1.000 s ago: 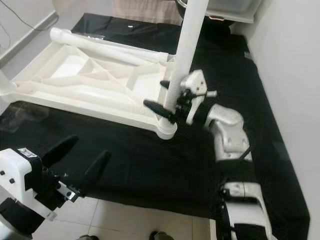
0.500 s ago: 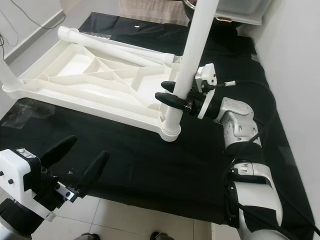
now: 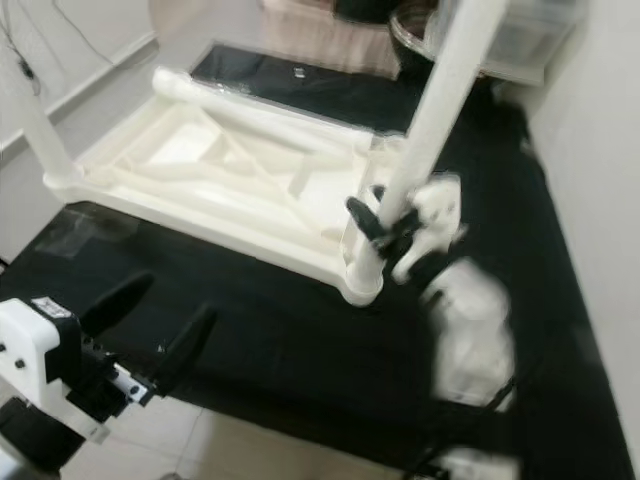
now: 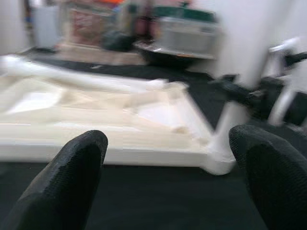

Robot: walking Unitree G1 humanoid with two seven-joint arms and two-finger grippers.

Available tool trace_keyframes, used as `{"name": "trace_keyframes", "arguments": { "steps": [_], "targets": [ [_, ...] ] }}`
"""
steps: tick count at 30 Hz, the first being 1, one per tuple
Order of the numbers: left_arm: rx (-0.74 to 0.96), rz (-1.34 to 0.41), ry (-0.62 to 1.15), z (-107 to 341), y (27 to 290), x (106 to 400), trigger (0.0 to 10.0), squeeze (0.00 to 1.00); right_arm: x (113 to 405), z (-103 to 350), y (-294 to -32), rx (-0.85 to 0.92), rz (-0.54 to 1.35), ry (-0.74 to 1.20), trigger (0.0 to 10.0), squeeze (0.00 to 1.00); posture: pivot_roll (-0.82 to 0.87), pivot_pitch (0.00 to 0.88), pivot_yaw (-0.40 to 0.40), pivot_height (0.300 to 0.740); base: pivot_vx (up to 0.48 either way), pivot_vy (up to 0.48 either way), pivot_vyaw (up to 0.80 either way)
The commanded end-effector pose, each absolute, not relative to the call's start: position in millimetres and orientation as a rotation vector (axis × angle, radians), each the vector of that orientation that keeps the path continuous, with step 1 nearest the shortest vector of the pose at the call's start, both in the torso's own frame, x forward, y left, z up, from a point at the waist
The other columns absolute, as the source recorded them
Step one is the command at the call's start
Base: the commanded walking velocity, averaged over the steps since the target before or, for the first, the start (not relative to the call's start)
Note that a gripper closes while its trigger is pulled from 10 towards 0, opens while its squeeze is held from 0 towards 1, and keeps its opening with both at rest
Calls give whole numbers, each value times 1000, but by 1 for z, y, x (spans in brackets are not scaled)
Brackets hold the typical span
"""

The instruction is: Building children table

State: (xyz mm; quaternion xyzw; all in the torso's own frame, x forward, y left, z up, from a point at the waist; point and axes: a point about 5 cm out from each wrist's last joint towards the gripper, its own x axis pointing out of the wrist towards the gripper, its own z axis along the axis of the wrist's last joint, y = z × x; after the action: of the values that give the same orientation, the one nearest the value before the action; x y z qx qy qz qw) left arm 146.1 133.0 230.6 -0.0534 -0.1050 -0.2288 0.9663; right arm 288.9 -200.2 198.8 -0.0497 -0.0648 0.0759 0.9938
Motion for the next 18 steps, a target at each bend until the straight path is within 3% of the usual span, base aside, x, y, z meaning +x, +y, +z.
{"name": "trace_keyframes", "arguments": {
  "steps": [1,5,10,11,12,13,14,15,18],
  "targets": [
    [-114,-484,-193,229,131,146,10000,0,280,154,-222,-203,-24,147,0,0,178,217,-84,740,0,0,0],
    [-112,-486,-197,230,130,146,10000,0,301,167,-206,-173,3,95,0,0,181,217,-96,740,0,0,0],
    [-105,-473,-203,231,133,147,10000,0,304,174,-190,-153,4,92,0,0,181,219,-95,740,0,0,0],
    [-105,-473,-202,231,133,147,10000,0,305,176,-184,-157,8,105,4902,0,181,219,-95,740,0,0,0],
    [-107,-475,-202,231,133,147,10000,0,305,178,-180,-149,5,109,8510,0,179,221,-91,740,0,0,0],
    [-108,-477,-201,231,132,147,10000,0,307,184,-177,-114,25,79,10000,596,179,223,-91,740,0,0,0],
    [-108,-477,-201,231,132,147,10000,0,307,184,-177,-114,25,79,10000,596,179,223,-91,740,0,0,0],
    [-109,-478,-200,230,132,147,10000,0,310,189,-175,-116,62,52,10000,1000,179,223,-91,740,0,0,0],
    [-112,-480,-199,230,131,147,10000,0,318,198,-172,-20,158,-9,10000,1000,179,228,-91,740,0,0,0]
  ]
}}
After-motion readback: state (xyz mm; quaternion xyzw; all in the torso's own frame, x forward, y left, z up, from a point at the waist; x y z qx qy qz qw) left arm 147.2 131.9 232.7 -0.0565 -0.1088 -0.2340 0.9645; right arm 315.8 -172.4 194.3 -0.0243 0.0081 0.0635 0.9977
